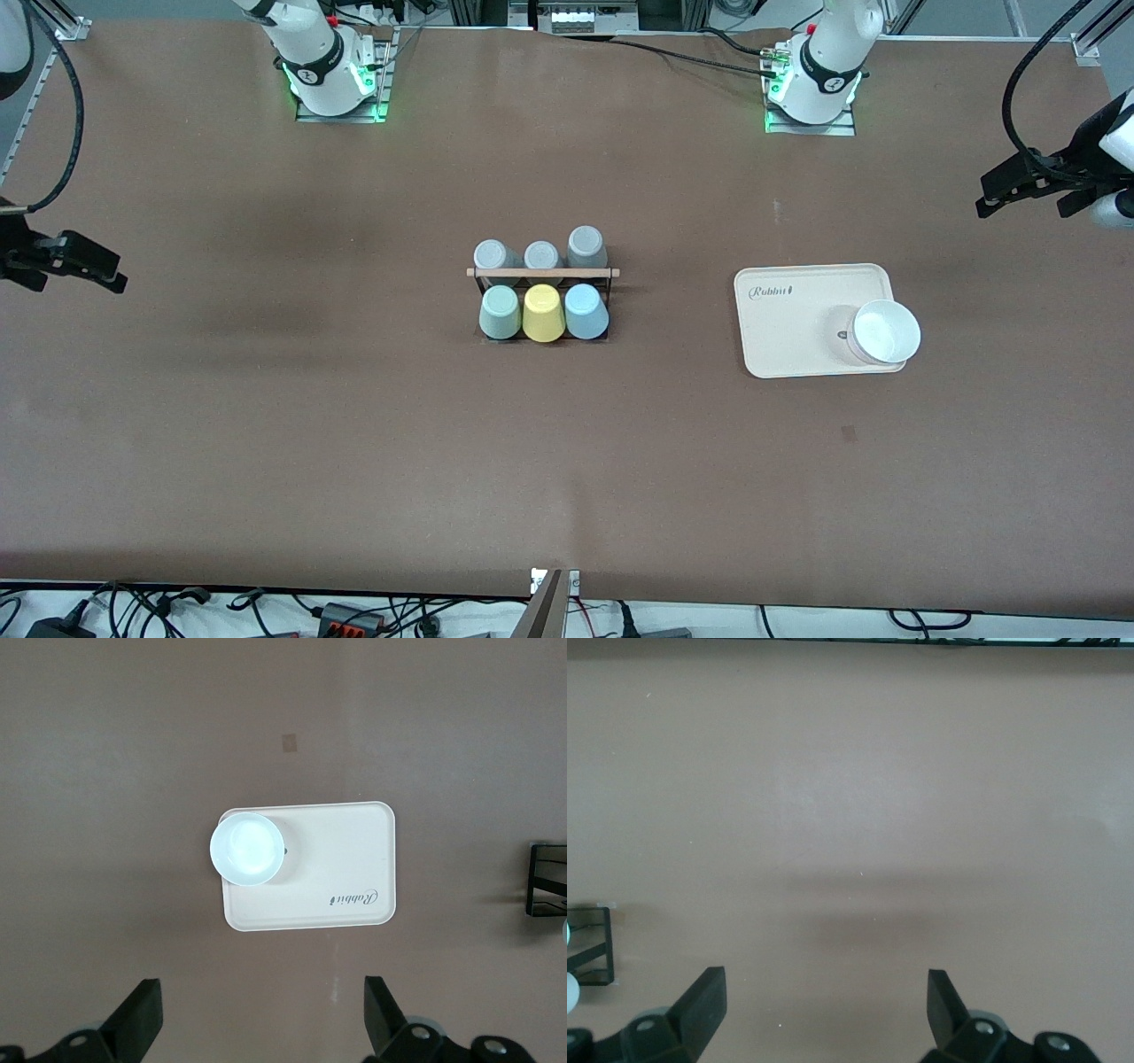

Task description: Hang scattered cups on rack with three cups

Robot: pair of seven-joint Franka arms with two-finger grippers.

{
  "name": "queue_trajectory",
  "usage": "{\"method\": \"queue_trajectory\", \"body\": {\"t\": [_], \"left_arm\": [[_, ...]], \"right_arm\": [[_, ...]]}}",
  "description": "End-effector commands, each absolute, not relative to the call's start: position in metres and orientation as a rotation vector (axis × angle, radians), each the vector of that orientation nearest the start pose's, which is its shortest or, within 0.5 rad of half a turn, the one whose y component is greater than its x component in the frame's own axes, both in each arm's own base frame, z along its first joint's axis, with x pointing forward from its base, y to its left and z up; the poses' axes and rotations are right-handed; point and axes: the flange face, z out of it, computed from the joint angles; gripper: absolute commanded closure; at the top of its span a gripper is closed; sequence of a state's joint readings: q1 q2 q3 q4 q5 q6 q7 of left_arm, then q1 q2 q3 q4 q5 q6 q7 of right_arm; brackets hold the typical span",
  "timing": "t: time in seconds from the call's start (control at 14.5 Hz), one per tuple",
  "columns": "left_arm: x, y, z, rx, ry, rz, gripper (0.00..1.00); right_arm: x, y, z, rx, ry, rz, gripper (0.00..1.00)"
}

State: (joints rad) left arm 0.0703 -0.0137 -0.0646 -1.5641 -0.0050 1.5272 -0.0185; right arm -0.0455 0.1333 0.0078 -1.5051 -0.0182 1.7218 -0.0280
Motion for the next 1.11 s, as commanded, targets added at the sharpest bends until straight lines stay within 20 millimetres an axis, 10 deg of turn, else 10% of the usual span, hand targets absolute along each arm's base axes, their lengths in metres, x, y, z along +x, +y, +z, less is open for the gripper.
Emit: {"method": "queue_trajectory", "body": {"t": [0.0, 1.04], "left_arm": [[0.5490, 0.0013, 0.6350, -3.159, -0.028, 0.027, 0.00], [0.5500, 0.0006, 0.6345, -3.181, -0.010, 0.017, 0.00]], "right_arm": [[0.5683, -0.0248, 0.5855, -3.178, -0.063, -0.136, 0.00], [0.5625, -0.0190, 0.5845, -3.161, -0.052, -0.050, 0.00]]}}
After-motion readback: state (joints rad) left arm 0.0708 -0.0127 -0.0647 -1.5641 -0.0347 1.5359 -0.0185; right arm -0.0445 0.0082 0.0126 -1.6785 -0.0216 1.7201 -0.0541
